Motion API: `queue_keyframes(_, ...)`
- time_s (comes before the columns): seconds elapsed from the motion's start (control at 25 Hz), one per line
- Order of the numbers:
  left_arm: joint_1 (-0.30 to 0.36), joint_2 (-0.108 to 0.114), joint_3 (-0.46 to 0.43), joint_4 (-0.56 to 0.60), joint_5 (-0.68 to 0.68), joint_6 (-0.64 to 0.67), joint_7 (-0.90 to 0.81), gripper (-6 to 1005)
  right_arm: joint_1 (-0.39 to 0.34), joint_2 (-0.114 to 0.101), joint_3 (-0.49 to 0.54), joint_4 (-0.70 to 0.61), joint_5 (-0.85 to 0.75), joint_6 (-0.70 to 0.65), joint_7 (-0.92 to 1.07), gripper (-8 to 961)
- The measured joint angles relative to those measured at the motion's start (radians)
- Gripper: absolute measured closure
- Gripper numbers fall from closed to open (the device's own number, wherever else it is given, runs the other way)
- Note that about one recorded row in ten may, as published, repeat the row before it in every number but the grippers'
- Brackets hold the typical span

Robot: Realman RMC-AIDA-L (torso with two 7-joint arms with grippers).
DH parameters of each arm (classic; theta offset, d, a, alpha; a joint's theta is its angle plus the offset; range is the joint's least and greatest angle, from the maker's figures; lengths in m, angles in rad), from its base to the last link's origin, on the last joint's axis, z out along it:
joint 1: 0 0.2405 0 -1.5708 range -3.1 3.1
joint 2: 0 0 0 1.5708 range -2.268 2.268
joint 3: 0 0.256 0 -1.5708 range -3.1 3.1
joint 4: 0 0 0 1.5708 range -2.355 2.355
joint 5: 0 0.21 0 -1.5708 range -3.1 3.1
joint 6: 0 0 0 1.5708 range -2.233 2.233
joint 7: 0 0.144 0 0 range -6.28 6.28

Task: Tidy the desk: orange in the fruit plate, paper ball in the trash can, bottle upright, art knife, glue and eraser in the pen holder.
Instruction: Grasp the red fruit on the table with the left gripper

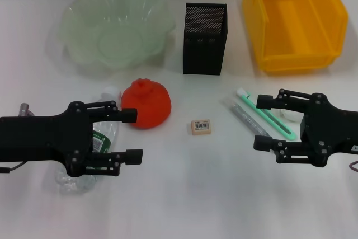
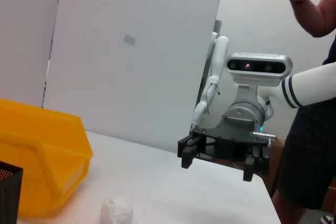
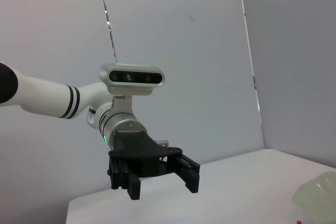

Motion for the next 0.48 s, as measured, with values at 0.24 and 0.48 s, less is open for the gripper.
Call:
queue_keyframes(0.24, 0.000, -0.002, 0.004, 0.003, -0.007, 0.001, 0.001, 214, -0.005, -0.001, 0.004, -0.004, 0.002, -0.002, 0.000, 175)
queue_keyframes(0.48, 0.002, -0.002, 0.002, 0.003, -0.011, 0.001, 0.001, 214, -0.001, -0.002, 0.004, -0.005, 0.018, -0.004, -0.001, 176)
